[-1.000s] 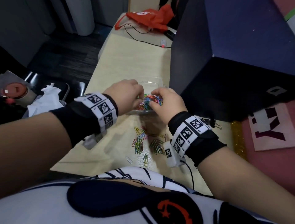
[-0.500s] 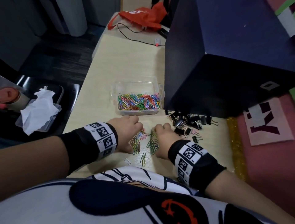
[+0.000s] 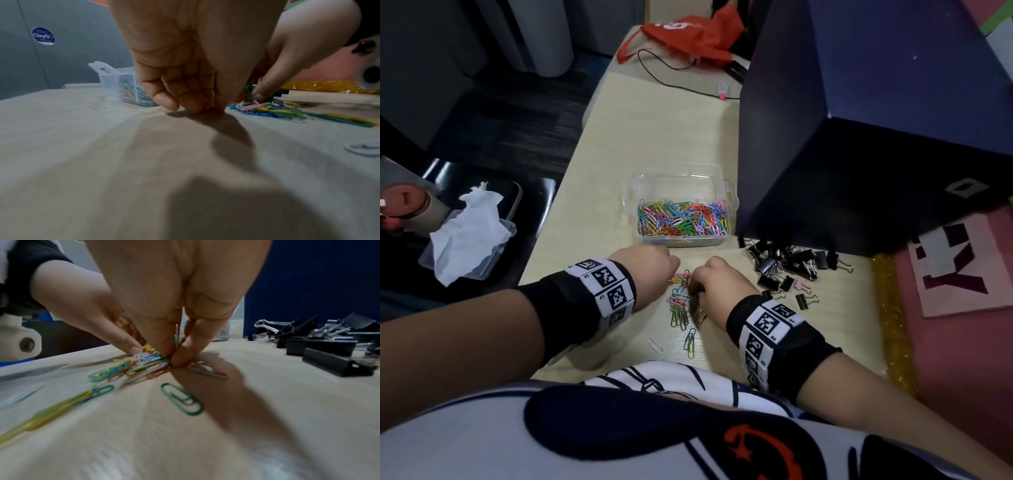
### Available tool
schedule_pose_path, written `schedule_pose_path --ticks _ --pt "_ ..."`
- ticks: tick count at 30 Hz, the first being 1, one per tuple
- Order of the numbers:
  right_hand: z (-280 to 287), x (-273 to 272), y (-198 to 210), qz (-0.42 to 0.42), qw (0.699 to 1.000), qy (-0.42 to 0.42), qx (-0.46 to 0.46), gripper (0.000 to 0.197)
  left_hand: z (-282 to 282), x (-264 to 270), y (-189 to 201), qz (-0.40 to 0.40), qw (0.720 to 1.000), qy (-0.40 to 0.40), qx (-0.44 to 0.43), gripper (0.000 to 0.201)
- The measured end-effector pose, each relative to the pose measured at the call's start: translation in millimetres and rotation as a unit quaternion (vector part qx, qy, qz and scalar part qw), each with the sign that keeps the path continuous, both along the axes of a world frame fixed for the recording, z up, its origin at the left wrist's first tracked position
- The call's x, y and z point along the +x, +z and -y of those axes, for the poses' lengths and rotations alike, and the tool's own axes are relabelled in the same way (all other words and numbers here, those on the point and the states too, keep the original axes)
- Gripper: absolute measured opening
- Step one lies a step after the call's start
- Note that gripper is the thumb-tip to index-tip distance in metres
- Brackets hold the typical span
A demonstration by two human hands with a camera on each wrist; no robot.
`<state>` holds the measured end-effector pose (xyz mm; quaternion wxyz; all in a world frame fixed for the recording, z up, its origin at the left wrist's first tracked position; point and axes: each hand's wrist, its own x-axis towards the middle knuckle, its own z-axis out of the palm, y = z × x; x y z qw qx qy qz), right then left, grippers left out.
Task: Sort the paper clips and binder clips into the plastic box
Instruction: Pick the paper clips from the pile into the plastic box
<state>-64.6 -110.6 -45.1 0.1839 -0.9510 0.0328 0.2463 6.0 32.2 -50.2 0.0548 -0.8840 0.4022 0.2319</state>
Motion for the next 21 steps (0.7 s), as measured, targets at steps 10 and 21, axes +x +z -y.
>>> schedule_pose_path --ticks 10,21 --pt "9.8 38.3 36.7 0.083 0.993 -0.082 0.026 0.014 -5.1 11.6 24.1 0.039 0.995 0.006 -0.088 0.021" --pt "21.5 36.5 44.3 0.061 0.996 -0.064 -0.024 0.035 -10.4 42.3 45.5 0.098 0.977 0.076 -0.171 0.031"
